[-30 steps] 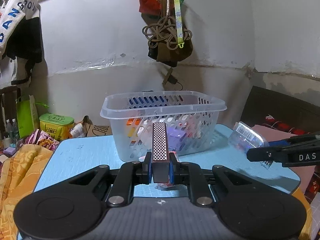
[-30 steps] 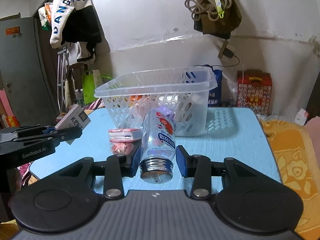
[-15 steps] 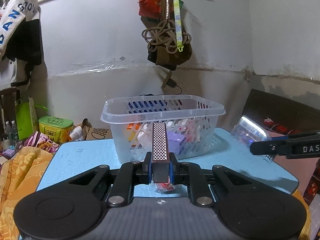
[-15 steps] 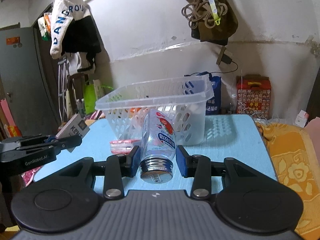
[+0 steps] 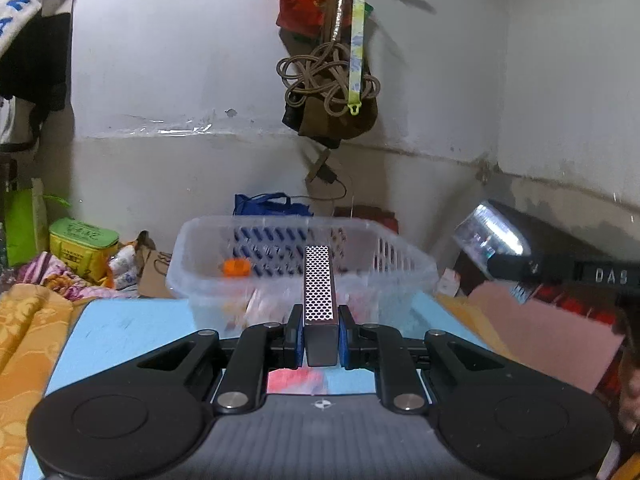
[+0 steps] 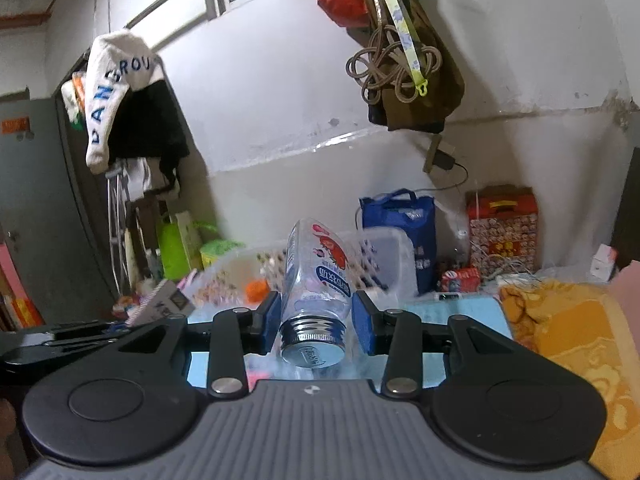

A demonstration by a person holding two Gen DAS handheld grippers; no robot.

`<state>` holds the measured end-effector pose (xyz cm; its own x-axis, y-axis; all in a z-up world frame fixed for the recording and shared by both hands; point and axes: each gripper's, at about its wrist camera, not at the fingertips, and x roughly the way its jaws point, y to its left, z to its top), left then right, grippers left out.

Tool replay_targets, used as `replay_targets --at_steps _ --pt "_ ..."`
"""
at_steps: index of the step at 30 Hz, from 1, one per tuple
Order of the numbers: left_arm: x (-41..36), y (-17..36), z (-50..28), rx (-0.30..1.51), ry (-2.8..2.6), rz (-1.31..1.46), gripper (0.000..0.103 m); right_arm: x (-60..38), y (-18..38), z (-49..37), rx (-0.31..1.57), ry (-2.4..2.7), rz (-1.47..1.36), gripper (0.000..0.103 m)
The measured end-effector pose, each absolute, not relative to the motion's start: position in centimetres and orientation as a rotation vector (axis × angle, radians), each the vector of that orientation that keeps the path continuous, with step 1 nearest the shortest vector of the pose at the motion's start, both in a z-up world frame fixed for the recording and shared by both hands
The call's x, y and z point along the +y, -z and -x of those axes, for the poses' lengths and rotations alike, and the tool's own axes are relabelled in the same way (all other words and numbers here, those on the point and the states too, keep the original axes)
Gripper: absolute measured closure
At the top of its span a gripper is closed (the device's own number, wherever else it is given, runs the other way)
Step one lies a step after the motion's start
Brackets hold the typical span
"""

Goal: Organize objects
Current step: 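Carry the silver can into the basket with the right tool while the left tool drops the matchbox in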

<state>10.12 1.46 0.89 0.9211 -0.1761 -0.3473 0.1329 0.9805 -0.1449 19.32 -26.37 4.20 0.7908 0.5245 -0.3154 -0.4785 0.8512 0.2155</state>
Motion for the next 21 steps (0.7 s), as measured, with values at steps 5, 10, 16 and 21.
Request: replay_targets --at_steps 5,10,16,21 --pt "0.9 -2.6 -14.9 0.396 0.141 0.144 0.084 -23.3 -4.4 -24.8 0.409 -0.515 -0.064 0.06" --pt "0.7 -2.4 -20.0 0.445 0.08 0.135 0.084 -21.0 -3.3 -28.6 0.423 -0.492 -0.027 0.06" --pt "1.4 -1.0 -22.9 0.474 0.03 0.106 0.032 -20.2 -3.3 -28.0 0.352 -0.466 0.006 0.0" --pt "1.4 -0.4 -17.1 0.407 0.004 0.067 0.015 -24.6 -2.7 -21.5 0.319 -0.476 -0.103 0.0"
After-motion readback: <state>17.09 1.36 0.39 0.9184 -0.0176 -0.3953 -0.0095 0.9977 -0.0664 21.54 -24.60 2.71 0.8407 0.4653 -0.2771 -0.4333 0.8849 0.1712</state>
